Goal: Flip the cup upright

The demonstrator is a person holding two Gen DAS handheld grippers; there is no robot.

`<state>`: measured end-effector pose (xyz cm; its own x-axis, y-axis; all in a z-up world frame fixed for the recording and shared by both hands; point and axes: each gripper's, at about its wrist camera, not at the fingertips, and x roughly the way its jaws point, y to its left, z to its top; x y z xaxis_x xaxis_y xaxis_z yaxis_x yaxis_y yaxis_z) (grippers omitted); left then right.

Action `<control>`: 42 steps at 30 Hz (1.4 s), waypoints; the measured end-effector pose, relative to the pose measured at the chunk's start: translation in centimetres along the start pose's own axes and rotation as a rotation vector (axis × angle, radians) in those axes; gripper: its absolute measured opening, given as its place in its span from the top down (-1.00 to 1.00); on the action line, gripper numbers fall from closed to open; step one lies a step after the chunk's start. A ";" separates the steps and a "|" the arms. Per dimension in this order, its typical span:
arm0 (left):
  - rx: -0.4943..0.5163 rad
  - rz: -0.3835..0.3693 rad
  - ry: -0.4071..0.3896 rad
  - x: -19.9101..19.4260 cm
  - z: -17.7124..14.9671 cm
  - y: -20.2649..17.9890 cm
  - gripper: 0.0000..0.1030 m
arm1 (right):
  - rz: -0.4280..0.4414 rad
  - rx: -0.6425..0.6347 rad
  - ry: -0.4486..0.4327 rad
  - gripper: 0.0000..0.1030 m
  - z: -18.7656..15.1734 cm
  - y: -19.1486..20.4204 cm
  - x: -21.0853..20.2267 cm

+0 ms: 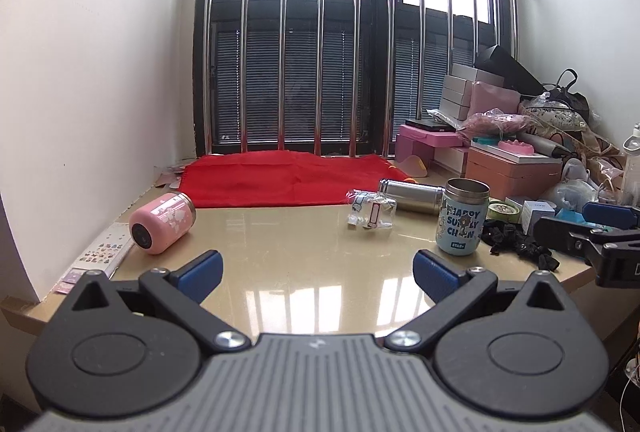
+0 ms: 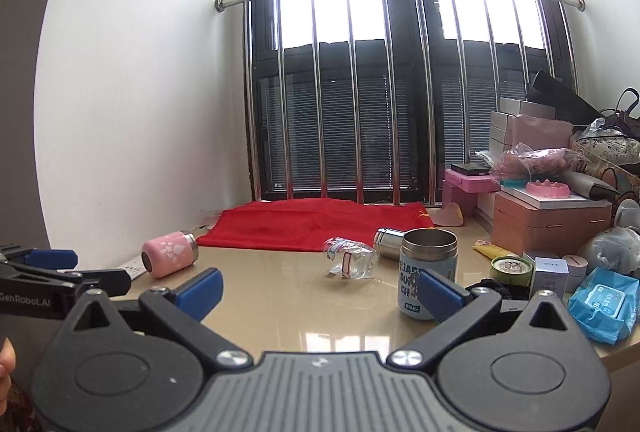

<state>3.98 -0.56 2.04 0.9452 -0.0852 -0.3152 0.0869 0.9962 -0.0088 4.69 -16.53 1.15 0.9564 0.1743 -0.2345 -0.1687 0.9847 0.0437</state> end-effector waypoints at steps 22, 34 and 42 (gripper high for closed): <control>-0.066 0.007 -0.088 -2.1 -0.5 0.9 -1.00 | 0.009 0.003 -0.036 -1.00 -0.6 0.2 -1.7; -0.062 0.006 -0.097 -2.3 -0.5 1.2 -1.00 | 0.014 0.003 -0.045 -1.00 -0.6 0.4 -2.1; -0.061 0.004 -0.098 -2.3 -0.6 1.2 -1.00 | 0.017 0.000 -0.044 -1.00 -0.6 0.5 -2.1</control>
<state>1.74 0.82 2.21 0.9721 -0.0797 -0.2206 0.0665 0.9956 -0.0667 2.48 -16.41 1.13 0.9630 0.1903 -0.1907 -0.1846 0.9817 0.0475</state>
